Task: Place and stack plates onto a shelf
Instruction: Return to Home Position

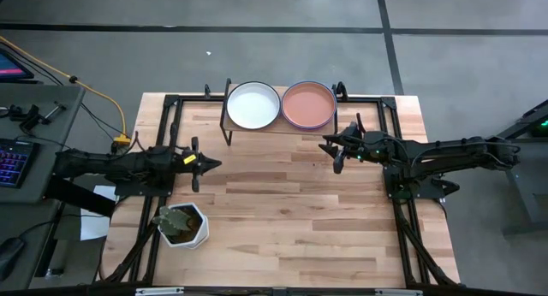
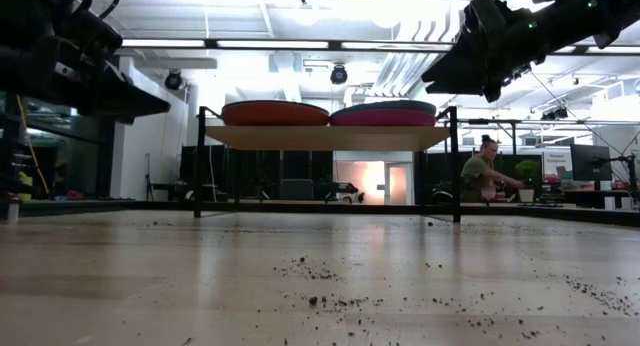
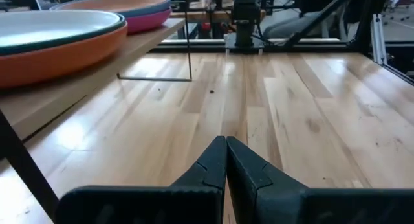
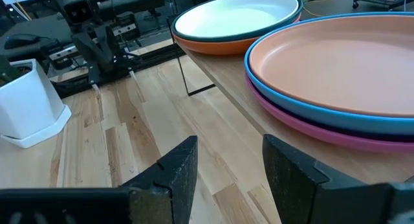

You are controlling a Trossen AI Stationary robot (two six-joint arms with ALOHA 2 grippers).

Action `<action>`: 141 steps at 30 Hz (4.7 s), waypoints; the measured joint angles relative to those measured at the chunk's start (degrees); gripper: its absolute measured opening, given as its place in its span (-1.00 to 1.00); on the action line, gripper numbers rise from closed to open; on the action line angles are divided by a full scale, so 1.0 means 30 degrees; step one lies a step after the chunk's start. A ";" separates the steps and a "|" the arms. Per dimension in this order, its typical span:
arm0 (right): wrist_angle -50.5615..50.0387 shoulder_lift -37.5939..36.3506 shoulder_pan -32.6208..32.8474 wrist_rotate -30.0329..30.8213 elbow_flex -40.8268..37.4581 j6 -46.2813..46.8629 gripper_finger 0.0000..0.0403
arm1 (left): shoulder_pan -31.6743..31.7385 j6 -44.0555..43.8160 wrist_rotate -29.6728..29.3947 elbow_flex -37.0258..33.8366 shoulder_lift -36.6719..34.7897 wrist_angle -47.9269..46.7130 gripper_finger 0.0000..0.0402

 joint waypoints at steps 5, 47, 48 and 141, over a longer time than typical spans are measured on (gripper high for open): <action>-0.0082 0.0000 -0.0005 0.0000 0.0000 0.0064 -0.23 | 0.0000 0.0015 0.0076 0.0005 0.0099 -0.0045 -1.00; 0.0537 0.0000 -0.0007 0.0007 0.0000 -0.0576 -0.23 | -0.0044 0.0131 0.0025 0.0012 -0.3991 0.0231 -1.00; 0.0530 0.0000 -0.0007 0.0007 0.0000 -0.0576 -0.23 | -0.0049 0.0135 -0.0021 0.0009 -0.3988 0.0248 -1.00; -0.2275 -1.5242 0.1326 -0.4575 -0.8262 -0.1413 -0.94 | -0.0073 0.0131 -0.0033 0.0005 -0.3974 0.0031 -1.00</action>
